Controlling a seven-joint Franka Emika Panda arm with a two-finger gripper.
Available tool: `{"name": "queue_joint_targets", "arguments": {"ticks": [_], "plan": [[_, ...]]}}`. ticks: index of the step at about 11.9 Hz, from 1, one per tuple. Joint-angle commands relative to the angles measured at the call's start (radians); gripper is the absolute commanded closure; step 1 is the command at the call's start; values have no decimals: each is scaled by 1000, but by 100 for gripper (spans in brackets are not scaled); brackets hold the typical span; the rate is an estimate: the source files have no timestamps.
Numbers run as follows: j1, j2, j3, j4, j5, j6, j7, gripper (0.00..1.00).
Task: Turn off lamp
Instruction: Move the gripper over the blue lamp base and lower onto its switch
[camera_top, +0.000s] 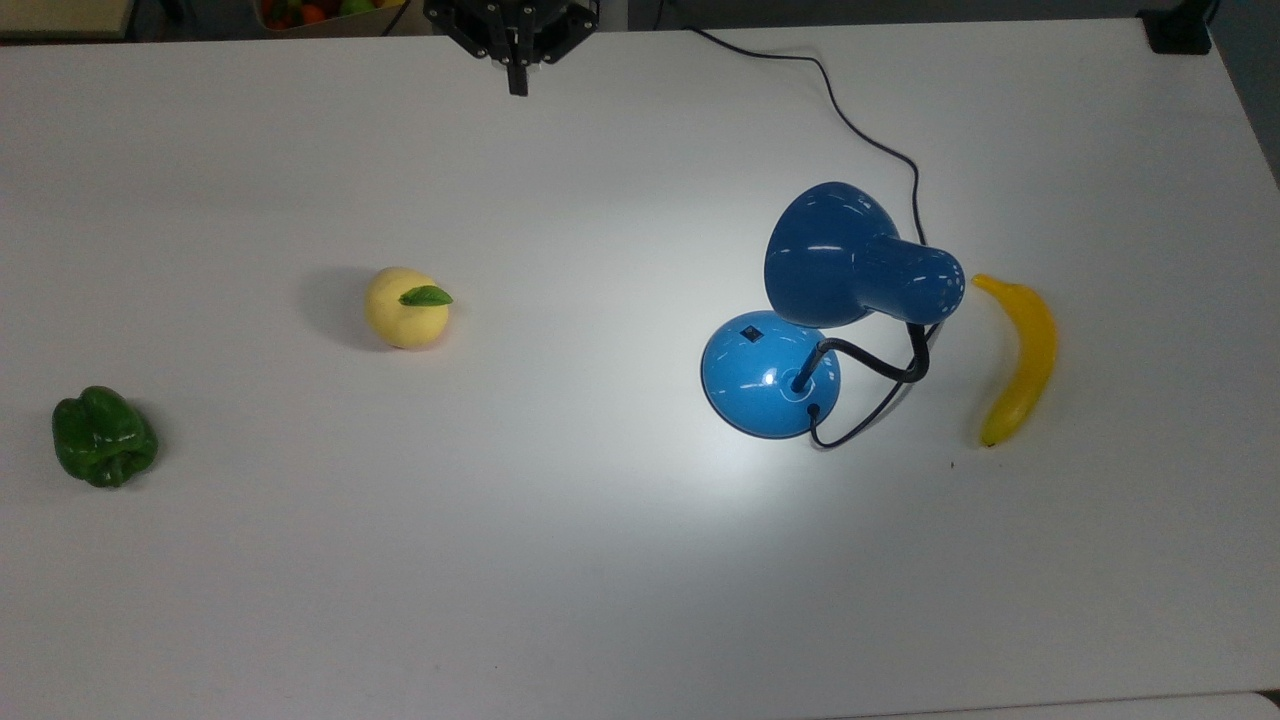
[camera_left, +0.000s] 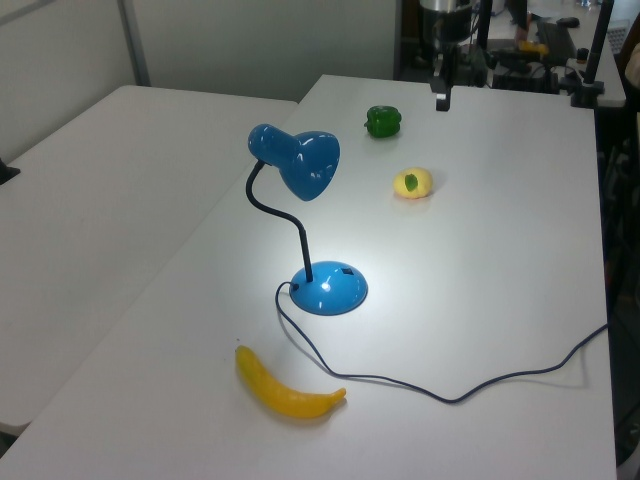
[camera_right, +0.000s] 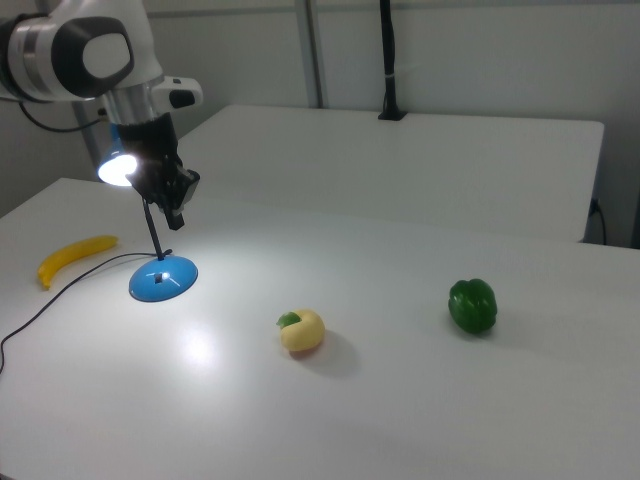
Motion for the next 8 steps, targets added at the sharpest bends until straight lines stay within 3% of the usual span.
{"name": "queue_joint_targets", "arguments": {"ticks": [1,4,8], "plan": [[54,23,-5,-55,5,93,-55,100],[92,89,3,-87,5,203,-118,100],[99,168,55,-107,5,306,-192,100]]}}
